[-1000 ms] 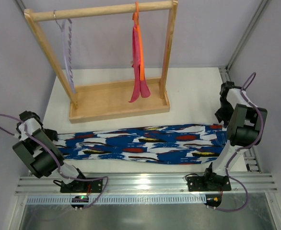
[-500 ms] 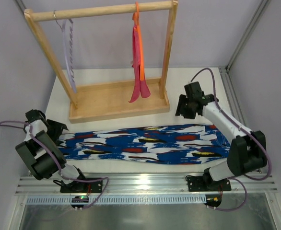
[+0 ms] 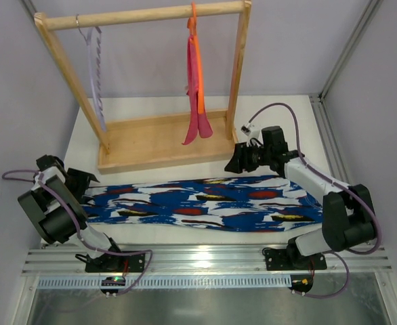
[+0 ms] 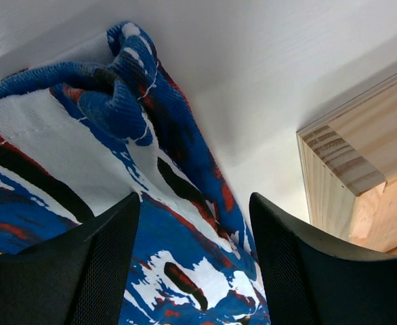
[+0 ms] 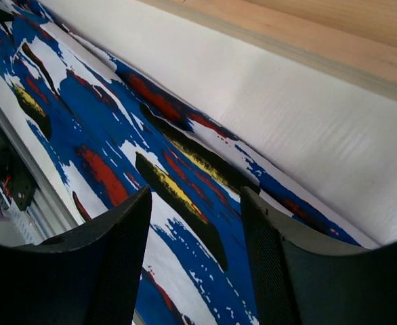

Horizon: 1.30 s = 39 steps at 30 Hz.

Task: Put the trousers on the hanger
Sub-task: Fold the trousers

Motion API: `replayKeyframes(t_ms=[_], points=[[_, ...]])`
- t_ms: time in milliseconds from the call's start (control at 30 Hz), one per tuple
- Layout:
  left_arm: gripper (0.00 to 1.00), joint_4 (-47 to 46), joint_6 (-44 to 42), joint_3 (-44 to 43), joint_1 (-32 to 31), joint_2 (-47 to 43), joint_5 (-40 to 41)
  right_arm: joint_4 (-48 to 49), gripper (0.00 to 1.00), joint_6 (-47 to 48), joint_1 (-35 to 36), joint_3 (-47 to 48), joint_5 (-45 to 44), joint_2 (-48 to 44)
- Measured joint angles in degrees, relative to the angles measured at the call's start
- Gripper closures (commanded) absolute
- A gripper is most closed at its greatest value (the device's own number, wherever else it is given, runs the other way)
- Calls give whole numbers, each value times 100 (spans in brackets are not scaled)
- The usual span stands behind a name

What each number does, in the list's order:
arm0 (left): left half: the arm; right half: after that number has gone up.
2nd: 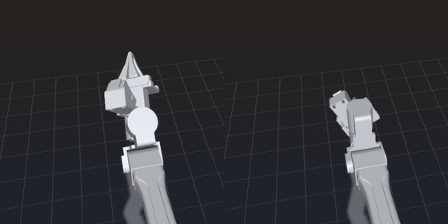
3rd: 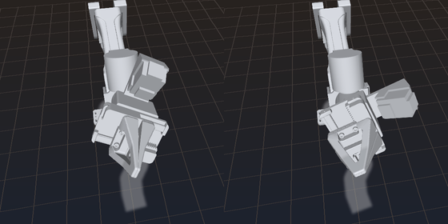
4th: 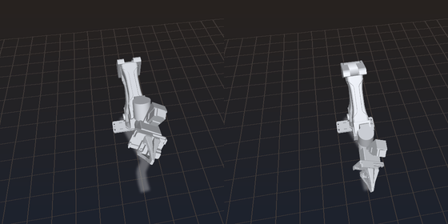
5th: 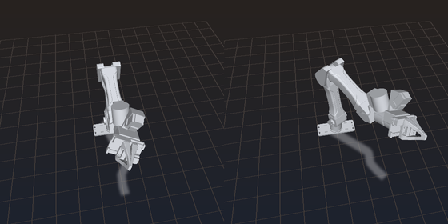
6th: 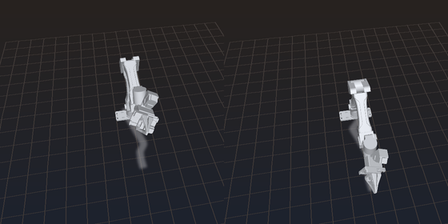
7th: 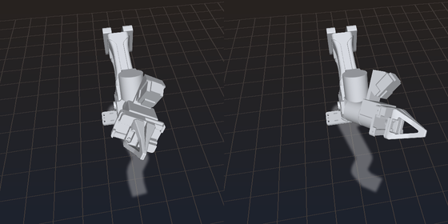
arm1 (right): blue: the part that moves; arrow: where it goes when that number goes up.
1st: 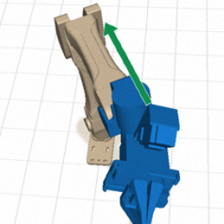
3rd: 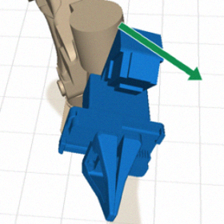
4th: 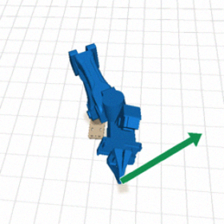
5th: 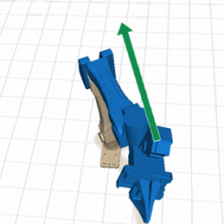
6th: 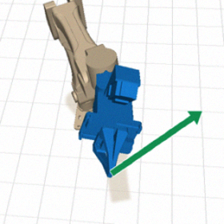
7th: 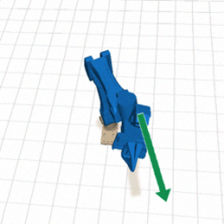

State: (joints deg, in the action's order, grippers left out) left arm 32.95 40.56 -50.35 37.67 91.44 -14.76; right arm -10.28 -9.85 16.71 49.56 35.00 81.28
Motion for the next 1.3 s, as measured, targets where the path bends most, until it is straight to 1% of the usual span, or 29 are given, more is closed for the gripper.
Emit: replayKeyframes(t_ms=[200, 300, 467, 567, 833, 867, 967, 1233, 1300], points=[[33, 72, -7, -66, -2, 50, 20, 68, 42, 417, 166, 505, 306, 1023], [33, 96, -7, -85, -4, 61, 24, 81, 42, 597, 422, 595, 308, 1272], [33, 109, -7, -96, -4, 72, 28, 79, 43, 815, 704, 612, 299, 1432], [33, 109, -7, -96, -4, 74, 28, 76, 46, 940, 717, 621, 238, 1510], [33, 118, -4, -111, -4, 94, 33, 0, 47, 1202, 778, 623, 90, 1716], [33, 122, -4, -116, -4, 96, 33, -13, 49, 1222, 791, 623, 85, 1744], [33, 125, -4, -118, -4, 101, 33, -92, 50, 1292, 822, 623, 59, 1801], [33, 142, 15, -138, -4, 120, 37, -354, 50, 1480, 848, 721, -39, 1812], [33, 144, 35, -138, -4, 120, 42, -358, 53, 1515, 850, 737, -42, 1814]])
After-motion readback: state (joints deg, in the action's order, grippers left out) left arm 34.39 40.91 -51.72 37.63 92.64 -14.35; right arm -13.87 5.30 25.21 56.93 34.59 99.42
